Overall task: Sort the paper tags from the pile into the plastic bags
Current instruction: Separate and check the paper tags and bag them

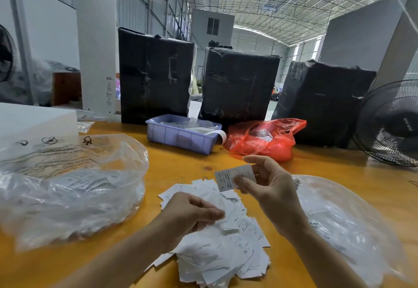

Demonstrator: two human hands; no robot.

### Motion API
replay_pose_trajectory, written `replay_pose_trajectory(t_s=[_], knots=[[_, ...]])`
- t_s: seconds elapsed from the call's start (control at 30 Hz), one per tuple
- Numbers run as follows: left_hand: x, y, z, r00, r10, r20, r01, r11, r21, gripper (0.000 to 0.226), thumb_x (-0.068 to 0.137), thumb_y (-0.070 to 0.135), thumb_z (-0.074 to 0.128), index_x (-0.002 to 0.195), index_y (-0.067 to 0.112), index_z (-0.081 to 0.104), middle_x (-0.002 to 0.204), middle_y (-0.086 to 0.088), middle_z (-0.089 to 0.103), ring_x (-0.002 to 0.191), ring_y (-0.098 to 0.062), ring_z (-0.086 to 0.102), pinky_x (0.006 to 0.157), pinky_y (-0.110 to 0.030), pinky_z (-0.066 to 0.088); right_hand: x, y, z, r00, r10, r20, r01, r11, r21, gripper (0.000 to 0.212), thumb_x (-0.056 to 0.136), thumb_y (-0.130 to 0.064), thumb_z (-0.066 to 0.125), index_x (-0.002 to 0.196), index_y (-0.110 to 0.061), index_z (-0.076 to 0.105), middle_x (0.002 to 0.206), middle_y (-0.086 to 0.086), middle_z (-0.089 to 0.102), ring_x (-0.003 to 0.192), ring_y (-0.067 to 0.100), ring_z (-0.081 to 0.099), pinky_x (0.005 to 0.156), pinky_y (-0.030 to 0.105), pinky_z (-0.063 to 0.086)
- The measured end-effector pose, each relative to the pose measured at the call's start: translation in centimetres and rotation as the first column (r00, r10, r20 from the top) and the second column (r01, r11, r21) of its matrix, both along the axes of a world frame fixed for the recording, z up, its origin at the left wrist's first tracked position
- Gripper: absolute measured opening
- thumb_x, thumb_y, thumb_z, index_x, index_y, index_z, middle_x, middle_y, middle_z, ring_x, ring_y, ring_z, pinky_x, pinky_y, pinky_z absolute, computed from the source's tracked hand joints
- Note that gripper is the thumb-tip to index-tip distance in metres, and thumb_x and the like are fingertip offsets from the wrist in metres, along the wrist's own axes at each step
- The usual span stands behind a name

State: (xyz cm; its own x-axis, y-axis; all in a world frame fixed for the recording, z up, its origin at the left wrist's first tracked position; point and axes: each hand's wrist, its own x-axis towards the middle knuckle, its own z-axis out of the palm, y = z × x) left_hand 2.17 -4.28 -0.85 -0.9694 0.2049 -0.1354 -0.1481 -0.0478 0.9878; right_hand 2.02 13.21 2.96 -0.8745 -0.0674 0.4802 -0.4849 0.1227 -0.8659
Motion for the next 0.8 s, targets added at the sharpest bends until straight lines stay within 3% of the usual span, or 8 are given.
replay_pose_trajectory(t_s=[0.27, 0.43, 0.67, 0.73, 0.8], knots=[[0.02, -0.16, 0.01, 0.999, -0.042, 0.007, 0.042, 0.998, -0.04, 0.009, 0.064, 0.007, 0.083, 0.062, 0.006, 0.075, 0.053, -0.005, 0.06, 0.044, -0.007, 0.049, 0.045, -0.016, 0.039, 0.02, 0.06, 0.01, 1.0, -0.007, -0.01, 0.008, 0.997, 0.074, 0.035, 0.076, 0.003, 0.073, 0.099, -0.019, 0.06, 0.083, 0.01, 0.07, 0.077, 0.014, 0.07, 0.065, 0.021, 0.056], [0.01, -0.12, -0.03, 0.999, -0.043, 0.006, 0.043, 0.996, -0.076, 0.01, 0.06, 0.011, 0.084, 0.062, 0.007, 0.075, 0.054, -0.005, 0.063, 0.044, -0.006, 0.051, 0.046, -0.015, 0.039, -0.12, -0.08, -0.23, 0.997, -0.049, -0.056, 0.058, 0.981, 0.185, 0.036, 0.077, 0.002, 0.073, 0.096, -0.024, 0.059, 0.084, 0.01, 0.069, 0.082, 0.019, 0.069, 0.073, 0.036, 0.059], [-0.04, -0.05, 0.02, 0.997, 0.018, -0.07, -0.026, 0.994, -0.103, 0.014, 0.065, 0.008, 0.083, 0.073, 0.015, 0.074, 0.073, -0.004, 0.073, 0.054, -0.005, 0.06, 0.053, -0.018, 0.042, -0.27, 0.15, -0.33, 0.99, -0.094, -0.102, 0.118, 0.958, 0.26, 0.037, 0.077, 0.0, 0.074, 0.098, -0.026, 0.059, 0.085, 0.006, 0.069, 0.084, 0.018, 0.068, 0.075, 0.037, 0.058], [0.05, 0.0, 0.09, 0.995, 0.035, -0.091, -0.041, 0.997, -0.067, 0.007, 0.068, 0.016, 0.081, 0.071, 0.015, 0.075, 0.077, -0.005, 0.074, 0.054, -0.004, 0.059, 0.056, -0.019, 0.043, -0.32, 0.2, -0.36, 0.99, -0.099, -0.102, 0.124, 0.955, 0.269, 0.035, 0.077, 0.0, 0.074, 0.099, -0.024, 0.059, 0.085, 0.007, 0.069, 0.083, 0.017, 0.068, 0.074, 0.037, 0.058], [0.25, 0.05, 0.24, 0.994, 0.04, -0.103, -0.045, 0.998, -0.049, 0.019, 0.064, 0.031, 0.078, 0.072, 0.014, 0.076, 0.079, -0.003, 0.075, 0.054, -0.002, 0.057, 0.059, -0.02, 0.042, -0.31, 0.21, -0.35, 0.989, -0.104, -0.104, 0.128, 0.954, 0.27, 0.035, 0.077, 0.0, 0.074, 0.099, -0.023, 0.059, 0.085, 0.006, 0.069, 0.083, 0.016, 0.068, 0.073, 0.035, 0.058]])
